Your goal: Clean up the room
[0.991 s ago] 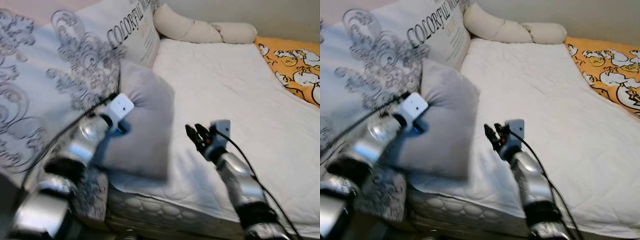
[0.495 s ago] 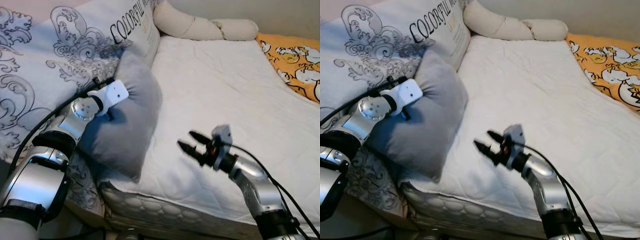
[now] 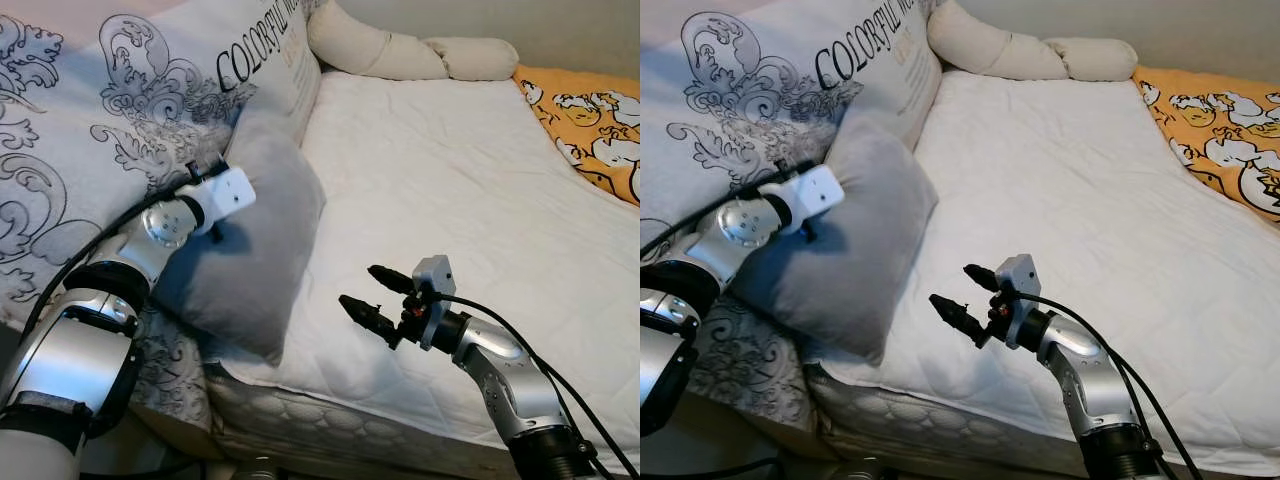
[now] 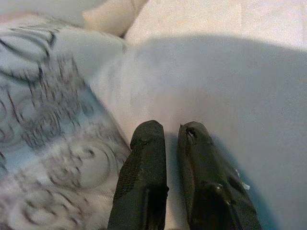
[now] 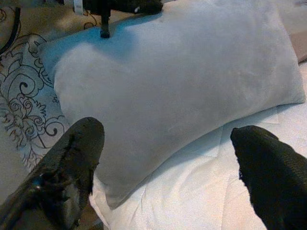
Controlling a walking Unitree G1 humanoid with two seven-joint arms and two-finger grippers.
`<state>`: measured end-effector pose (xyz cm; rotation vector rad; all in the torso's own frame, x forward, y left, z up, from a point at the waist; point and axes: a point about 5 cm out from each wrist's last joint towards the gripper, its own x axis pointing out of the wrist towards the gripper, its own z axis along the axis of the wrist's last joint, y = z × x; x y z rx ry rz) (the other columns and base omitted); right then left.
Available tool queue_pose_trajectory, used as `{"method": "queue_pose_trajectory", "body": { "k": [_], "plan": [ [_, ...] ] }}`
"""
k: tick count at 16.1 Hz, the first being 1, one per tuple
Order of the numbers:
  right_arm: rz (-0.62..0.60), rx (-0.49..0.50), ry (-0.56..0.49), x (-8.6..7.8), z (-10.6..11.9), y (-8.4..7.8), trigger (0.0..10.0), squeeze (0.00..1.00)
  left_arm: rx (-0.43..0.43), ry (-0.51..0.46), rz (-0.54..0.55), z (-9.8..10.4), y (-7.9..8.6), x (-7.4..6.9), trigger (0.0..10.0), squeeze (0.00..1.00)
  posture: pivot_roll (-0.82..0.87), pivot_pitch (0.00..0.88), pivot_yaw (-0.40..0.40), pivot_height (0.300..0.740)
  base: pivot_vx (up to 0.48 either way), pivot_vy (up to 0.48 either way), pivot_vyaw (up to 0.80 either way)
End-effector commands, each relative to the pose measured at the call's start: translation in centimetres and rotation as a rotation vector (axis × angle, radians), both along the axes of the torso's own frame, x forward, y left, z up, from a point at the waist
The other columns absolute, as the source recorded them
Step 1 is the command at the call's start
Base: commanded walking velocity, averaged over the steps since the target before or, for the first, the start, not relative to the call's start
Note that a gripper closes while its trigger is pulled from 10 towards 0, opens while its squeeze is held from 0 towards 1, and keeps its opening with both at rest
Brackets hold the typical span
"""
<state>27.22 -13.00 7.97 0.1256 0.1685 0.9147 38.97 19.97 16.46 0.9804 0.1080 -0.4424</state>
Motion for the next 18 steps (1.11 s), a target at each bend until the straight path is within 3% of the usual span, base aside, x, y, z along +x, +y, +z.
{"method": "queue_pose_trajectory", "body": {
  "k": [1, 4, 5, 6, 7, 10, 12, 15, 18],
  "plan": [
    [-0.026, 0.012, -0.024, 0.0, 0.3, -0.2, 10.0, 1.0, -0.08, -0.056, -0.029, 1.8, -0.5, 0.4, 10.0, 1.0, 0.06, 0.0, 0.05, 0.74, 0.0, 0.0, 0.0],
    [-0.035, 0.044, -0.032, -0.1, 0.6, -0.3, 10.0, 1.0, -0.213, -0.101, -0.023, 2.9, -0.1, 0.4, 10.0, 1.0, 0.05, 0.0, 0.053, 0.74, 0.0, 0.0, 0.0],
    [-0.056, 0.051, -0.037, -0.1, 0.6, -0.5, 10.0, 1.0, -0.343, -0.118, -0.038, 3.5, -0.3, 0.3, 10.0, 1.0, 0.05, 0.0, 0.054, 0.74, 0.0, 0.0, 0.0],
    [-0.123, 0.042, -0.056, 0.0, 0.6, -0.7, 10.0, 1.0, -0.57, -0.12, -0.053, 3.8, -1.0, 0.0, 10.0, 1.0, 0.05, 0.0, 0.054, 0.74, 0.0, 0.0, 0.0],
    [-0.207, 0.025, -0.087, 0.4, 0.7, -1.0, 10.0, 1.0, -0.711, -0.12, -0.064, 3.4, -1.7, -0.5, 10.0, 1.0, 0.05, 0.0, 0.054, 0.74, 0.0, 0.0, 0.0],
    [-0.484, 0.068, -0.075, 1.1, 1.0, -1.3, 10.0, 1.0, -0.92, -0.074, 0.025, -0.6, -3.2, -3.3, 10.0, 0.96, 0.04, 0.0, 0.039, 0.74, 0.0, -0.13, 0.0],
    [-0.628, 0.099, -0.052, 1.2, 1.1, -1.7, 10.0, 1.0, -0.966, -0.04, 0.076, -2.3, -3.4, -4.8, 10.0, 0.97, 0.04, 0.0, 0.021, 0.74, 0.0, -0.48, 0.0],
    [-0.759, 0.131, -0.057, 0.9, 1.0, -2.6, 10.0, 1.0, -0.929, 0.004, 0.146, -4.5, -2.8, -7.4, 10.0, 0.97, 0.06, 0.0, -0.019, 0.74, 0.0, -0.48, 0.0],
    [-0.804, 0.033, -0.048, 1.1, 0.3, -2.8, 10.0, 1.0, -0.933, 0.005, 0.256, -5.4, -1.7, -8.6, 10.0, 0.96, 0.09, 0.0, -0.051, 0.74, 0.0, -0.48, 0.0]
  ]
}}
